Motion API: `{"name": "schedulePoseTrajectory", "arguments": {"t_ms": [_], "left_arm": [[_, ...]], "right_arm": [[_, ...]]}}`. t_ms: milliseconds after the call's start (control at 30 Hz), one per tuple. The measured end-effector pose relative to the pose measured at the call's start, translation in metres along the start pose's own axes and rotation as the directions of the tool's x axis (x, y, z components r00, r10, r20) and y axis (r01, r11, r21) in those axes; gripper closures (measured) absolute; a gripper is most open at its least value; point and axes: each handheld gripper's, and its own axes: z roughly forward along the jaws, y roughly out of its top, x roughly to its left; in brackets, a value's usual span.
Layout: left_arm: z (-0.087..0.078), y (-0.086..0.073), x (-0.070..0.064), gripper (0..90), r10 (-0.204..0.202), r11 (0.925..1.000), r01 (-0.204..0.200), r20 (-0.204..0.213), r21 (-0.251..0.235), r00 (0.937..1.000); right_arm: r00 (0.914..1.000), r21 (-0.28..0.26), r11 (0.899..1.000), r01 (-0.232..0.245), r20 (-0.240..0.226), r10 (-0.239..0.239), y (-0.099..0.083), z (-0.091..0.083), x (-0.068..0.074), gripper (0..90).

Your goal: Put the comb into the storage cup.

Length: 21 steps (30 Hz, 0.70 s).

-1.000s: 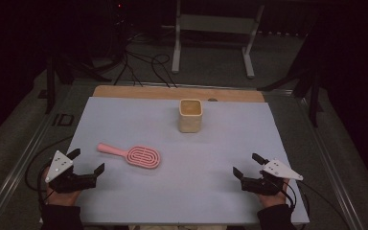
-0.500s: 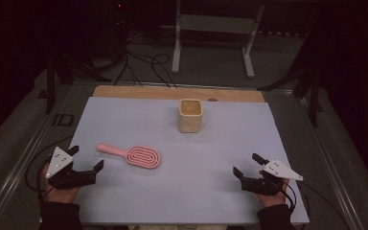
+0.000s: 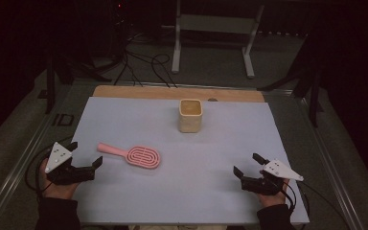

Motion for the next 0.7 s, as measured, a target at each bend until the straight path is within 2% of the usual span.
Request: {"name": "schedulePoseTrajectory", "arguments": {"t_ms": [167,200,433,700], "left_arm": [[0.004,0.005,0.000,0.2,0.015,0.9999,-0.015,0.000,0.005,0.9999],[0.005,0.008,0.000,0.1,0.032,0.9994,-0.032,-0.004,0.011,0.9995],[0.013,0.012,0.003,0.1,0.029,0.9995,-0.029,-0.013,0.013,0.9995],[0.021,0.021,0.005,0.1,0.064,0.9974,-0.063,-0.021,0.035,0.9978]], "right_arm": [[1.0000,0.002,1.000,-0.004,0.002,0.004,0.000,0.000,0.000,8.6],[1.0000,0.002,1.000,-0.004,0.002,0.004,0.000,0.000,0.000,8.6],[0.9999,-0.005,1.000,-0.011,0.007,0.011,-0.001,-0.001,-0.001,8.6],[0.9999,-0.005,1.000,-0.014,0.009,0.014,-0.001,-0.001,-0.002,8.6]]}}
